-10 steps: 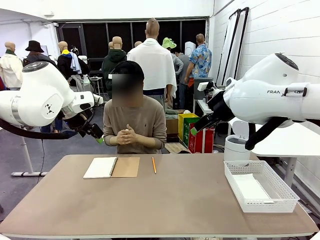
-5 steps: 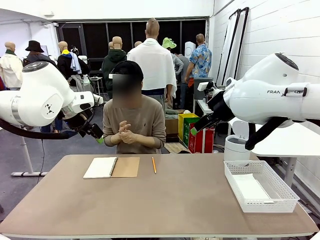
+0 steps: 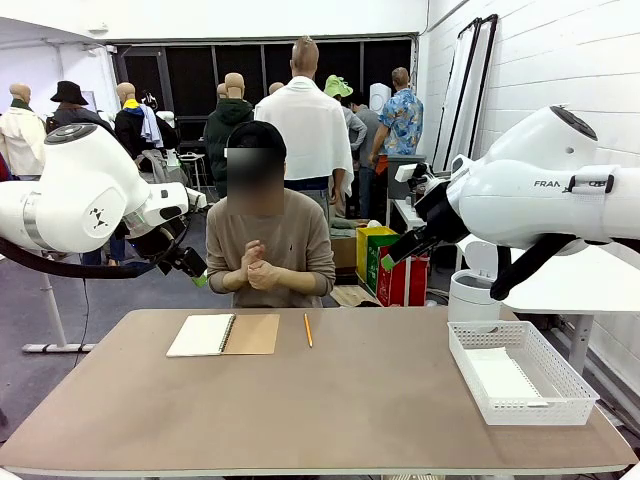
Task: Sort the paper based on its condition.
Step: If a person hands you a paper, place it in the Organizing basket , and if it's crumpled, put it in the Trash can.
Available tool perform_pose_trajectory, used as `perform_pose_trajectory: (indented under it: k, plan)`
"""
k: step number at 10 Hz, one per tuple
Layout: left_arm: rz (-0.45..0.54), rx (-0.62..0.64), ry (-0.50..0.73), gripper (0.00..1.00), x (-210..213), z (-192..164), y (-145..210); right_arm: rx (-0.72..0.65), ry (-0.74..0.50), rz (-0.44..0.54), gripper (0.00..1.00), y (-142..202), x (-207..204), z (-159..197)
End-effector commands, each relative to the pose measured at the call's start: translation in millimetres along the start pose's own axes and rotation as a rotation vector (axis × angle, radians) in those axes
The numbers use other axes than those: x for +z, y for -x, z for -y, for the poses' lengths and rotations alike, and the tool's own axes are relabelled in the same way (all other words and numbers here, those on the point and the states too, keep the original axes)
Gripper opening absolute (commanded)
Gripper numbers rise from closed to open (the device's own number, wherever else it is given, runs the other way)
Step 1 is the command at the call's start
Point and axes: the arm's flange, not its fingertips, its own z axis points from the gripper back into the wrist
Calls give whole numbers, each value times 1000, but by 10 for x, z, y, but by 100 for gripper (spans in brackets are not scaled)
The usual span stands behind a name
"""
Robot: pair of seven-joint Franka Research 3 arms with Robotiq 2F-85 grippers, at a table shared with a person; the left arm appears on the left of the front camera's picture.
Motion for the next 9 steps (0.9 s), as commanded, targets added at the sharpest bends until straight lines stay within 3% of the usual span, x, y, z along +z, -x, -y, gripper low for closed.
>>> perform_pose_trajectory:
  k: [1,9]
  plan:
    - [0,-3,-2,100,1,-15,11,1,3,-7,100,-11,6,-11]
    - [0,-3,-2,100,1,-15,11,1,3,-7,100,-11,6,-11]
